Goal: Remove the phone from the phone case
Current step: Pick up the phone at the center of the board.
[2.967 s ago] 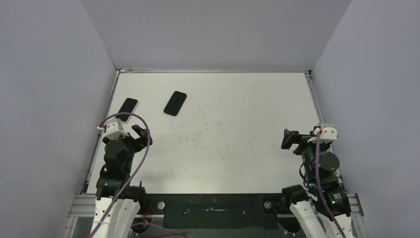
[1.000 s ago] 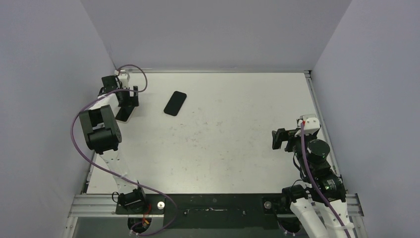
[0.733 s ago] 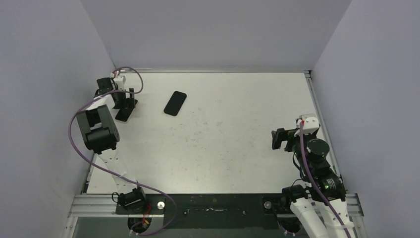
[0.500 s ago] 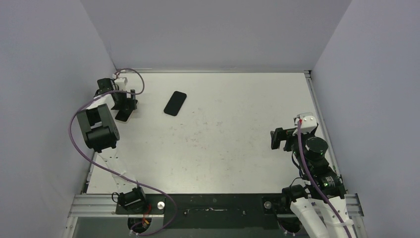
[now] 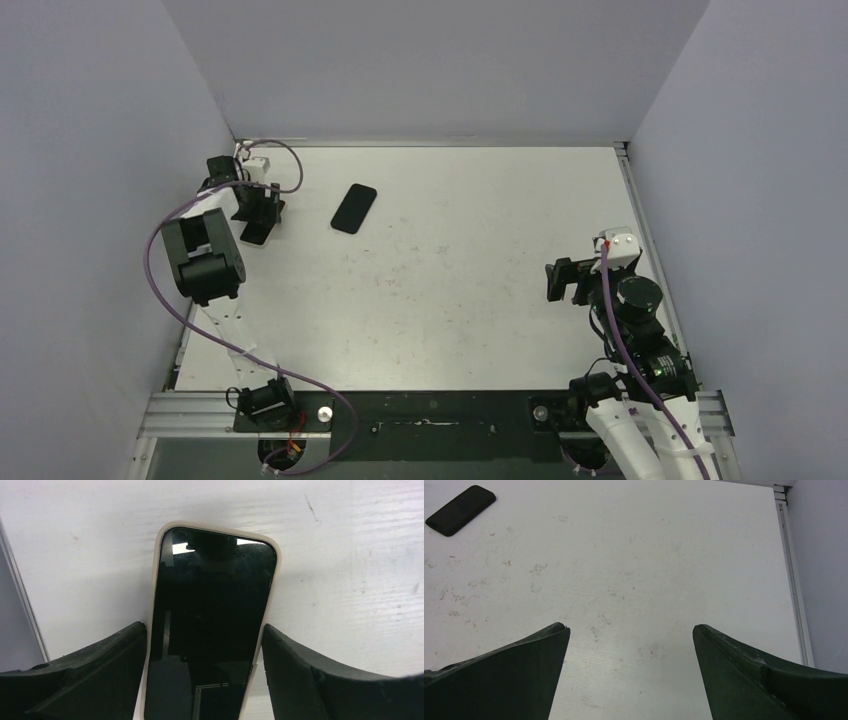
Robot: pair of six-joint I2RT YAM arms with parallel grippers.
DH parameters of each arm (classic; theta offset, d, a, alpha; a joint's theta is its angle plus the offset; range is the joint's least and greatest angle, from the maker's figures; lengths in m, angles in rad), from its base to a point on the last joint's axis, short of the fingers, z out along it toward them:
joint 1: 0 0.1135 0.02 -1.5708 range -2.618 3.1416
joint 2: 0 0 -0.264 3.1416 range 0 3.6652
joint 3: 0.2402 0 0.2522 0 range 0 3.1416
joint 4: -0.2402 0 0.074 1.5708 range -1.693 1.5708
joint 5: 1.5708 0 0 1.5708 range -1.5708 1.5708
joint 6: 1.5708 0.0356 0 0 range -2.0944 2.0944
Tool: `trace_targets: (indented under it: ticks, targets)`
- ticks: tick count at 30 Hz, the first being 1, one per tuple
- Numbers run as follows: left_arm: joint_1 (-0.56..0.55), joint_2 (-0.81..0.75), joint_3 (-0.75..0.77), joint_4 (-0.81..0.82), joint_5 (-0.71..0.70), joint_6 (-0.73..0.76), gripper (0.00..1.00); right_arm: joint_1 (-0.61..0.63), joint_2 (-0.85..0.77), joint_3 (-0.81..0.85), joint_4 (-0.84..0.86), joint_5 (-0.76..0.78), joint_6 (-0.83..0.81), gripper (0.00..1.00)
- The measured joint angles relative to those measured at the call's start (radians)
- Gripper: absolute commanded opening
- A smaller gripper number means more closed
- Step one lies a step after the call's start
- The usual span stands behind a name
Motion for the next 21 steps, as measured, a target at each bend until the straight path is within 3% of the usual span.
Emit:
trace_targets:
  ticks: [7, 12, 14, 21]
  targets:
    - [-0.035, -0.005, 0.01, -0.033, 0.005, -0.003, 0.36, 0.0, -0.001, 0.0, 0.014, -0.045, 0.027, 1.0]
    - [-0.082, -0.055, -0.047, -0.056, 0.012, -0.027, 0.23, 0.0, 0.004, 0.0, 0.032, -0.116, 0.053, 1.0]
    - [-0.109, -0.096, -0.086, -0.066, 0.022, -0.036, 0.14, 0.0, 0.027, 0.002, 0.037, -0.151, 0.072, 1.0]
    - [-0.24, -0.32, -0.218, -0.069, 0.05, -0.046, 0.0, 0.0, 0.218, 0.021, 0.03, -0.219, 0.196, 1.0]
